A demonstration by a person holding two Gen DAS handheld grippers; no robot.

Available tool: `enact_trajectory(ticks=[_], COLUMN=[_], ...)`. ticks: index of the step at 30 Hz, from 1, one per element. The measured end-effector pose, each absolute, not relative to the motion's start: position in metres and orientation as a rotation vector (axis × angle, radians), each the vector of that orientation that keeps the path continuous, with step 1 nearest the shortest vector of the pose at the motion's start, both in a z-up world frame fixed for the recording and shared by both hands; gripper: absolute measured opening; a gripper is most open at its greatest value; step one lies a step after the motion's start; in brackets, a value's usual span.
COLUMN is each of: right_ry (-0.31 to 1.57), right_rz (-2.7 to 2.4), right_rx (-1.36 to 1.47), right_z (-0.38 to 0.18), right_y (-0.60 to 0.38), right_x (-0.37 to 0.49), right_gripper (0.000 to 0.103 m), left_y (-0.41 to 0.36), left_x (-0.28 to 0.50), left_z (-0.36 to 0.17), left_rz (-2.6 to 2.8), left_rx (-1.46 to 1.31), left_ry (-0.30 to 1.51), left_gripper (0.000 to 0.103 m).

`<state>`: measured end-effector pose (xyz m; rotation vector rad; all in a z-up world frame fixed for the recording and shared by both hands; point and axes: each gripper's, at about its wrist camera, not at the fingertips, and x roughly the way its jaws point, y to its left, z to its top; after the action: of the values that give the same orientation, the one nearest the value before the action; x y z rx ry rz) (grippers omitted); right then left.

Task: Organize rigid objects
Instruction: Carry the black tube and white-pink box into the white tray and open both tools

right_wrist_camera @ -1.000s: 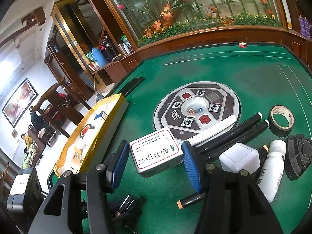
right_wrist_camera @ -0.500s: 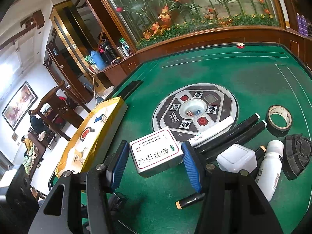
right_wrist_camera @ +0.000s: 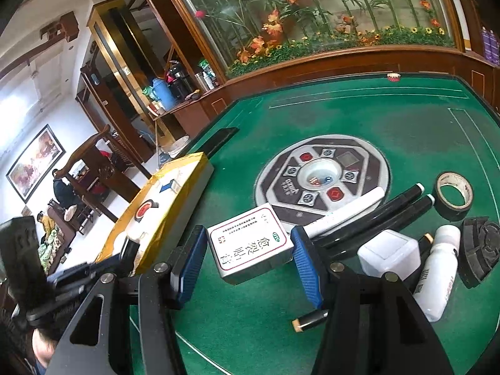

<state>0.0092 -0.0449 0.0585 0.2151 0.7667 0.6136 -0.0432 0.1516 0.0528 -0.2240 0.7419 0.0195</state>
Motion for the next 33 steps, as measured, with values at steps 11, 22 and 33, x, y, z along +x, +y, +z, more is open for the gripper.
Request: enact_trajectory(ticks=[11, 22, 33], right_ry=[0.768, 0.855, 0.947], right_rz=[0.772, 0.841, 0.774], right_rx=[0.114, -0.002, -0.150], right_z=[0.080, 0.078, 0.051], right_y=[0.022, 0.137, 0.207], right_x=[-0.012, 0.012, 0.053], right_gripper=[0.055, 0.055, 0.055], left_y=[0.228, 0.256, 0.203], left_x=[-0.014, -0.024, -0.012], left_z=[0.036, 0.031, 0.021], left_rz=[0.128, 0.115, -0.011], left_rx=[-0.289, -0.398, -0.371], left_ry=[0.787, 0.769, 0.817], left_gripper=[0.018, 0.018, 0.018])
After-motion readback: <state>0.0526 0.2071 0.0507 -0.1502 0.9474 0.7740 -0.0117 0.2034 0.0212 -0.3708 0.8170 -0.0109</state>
